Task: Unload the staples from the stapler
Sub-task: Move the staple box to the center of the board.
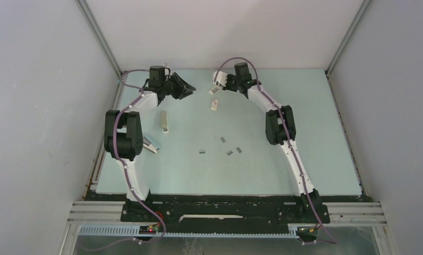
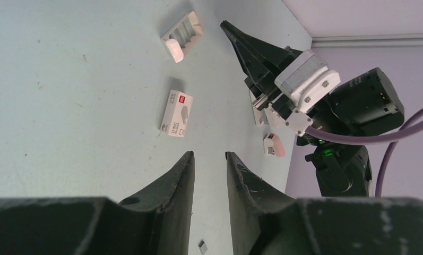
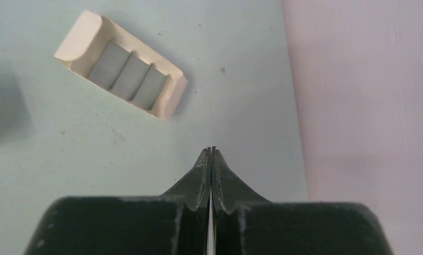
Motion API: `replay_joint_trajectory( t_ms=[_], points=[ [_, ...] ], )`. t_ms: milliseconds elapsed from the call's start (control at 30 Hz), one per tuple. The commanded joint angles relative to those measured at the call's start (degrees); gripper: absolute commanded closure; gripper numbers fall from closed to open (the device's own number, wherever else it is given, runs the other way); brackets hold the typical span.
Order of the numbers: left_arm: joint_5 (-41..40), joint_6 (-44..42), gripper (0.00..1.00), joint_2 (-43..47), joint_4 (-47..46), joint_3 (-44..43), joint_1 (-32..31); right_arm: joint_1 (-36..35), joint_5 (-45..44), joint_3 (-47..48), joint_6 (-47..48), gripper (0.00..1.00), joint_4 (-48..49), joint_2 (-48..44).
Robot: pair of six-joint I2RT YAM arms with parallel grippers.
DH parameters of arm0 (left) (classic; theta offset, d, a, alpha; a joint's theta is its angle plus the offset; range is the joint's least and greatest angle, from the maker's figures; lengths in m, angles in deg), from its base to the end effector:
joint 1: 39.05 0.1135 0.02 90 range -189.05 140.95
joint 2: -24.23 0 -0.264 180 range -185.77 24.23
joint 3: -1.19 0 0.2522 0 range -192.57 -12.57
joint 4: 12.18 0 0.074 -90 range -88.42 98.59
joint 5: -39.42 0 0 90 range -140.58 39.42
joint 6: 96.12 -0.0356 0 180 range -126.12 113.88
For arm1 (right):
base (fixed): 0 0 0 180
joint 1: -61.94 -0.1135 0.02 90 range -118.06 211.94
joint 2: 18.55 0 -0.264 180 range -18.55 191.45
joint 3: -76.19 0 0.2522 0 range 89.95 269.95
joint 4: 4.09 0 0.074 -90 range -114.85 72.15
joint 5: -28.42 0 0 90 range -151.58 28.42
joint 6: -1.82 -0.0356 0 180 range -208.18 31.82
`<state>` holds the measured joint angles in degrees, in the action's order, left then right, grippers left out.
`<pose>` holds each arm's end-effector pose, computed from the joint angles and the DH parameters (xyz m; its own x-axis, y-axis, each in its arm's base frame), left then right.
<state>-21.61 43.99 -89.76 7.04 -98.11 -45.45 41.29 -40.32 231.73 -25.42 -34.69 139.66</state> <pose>0.4538 -0.0683 0.2321 -0.7369 -0.5928 -0.3249 -0.1067 0.5766 -0.8101 0.5631 0.2260 0.1410 0.3095 -0.7688 -0.5596 -0.7367 0.1782 -0.6523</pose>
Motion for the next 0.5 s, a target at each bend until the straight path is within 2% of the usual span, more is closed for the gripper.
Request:
replay_joint_trajectory(
  t_ms=[0, 467],
  points=[
    [1.09, -2.11, 0.66, 3.56, -1.5, 2.03, 1.0, -1.16, 2.81, 2.43, 2.69, 0.97, 1.78, 1.26],
    [1.51, -2.56, 0.66, 4.42, -1.83, 2.65, 2.21, -4.16, 11.83, 4.55, 11.62, 0.98, -6.66, 1.16]
  ],
)
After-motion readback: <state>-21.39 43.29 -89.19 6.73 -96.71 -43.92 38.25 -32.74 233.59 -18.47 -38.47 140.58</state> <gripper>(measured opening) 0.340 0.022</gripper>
